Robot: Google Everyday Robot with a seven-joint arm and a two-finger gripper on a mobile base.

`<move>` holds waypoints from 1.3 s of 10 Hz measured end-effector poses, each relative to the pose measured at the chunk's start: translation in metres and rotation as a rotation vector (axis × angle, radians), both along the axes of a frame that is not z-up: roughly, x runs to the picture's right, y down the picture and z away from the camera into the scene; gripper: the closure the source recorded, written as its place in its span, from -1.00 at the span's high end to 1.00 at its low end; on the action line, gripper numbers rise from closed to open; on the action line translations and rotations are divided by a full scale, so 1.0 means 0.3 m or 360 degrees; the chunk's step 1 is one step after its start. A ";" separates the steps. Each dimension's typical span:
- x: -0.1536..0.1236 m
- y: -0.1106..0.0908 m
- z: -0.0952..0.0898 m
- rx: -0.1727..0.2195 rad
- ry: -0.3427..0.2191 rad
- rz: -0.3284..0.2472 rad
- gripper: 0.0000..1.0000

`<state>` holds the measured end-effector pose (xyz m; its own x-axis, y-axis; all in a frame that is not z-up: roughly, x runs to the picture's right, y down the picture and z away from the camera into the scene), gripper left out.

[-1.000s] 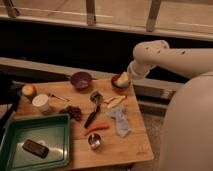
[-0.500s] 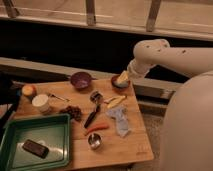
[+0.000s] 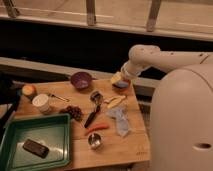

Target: Wipe purple bowl with sponge

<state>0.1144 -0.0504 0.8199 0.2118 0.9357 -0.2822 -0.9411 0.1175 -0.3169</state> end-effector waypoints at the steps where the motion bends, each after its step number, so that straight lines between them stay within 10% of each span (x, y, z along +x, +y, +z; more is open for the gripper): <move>1: 0.011 0.002 0.027 -0.0009 -0.0004 0.0003 0.60; 13: 0.109 0.072 0.176 -0.0112 -0.0006 0.0137 0.60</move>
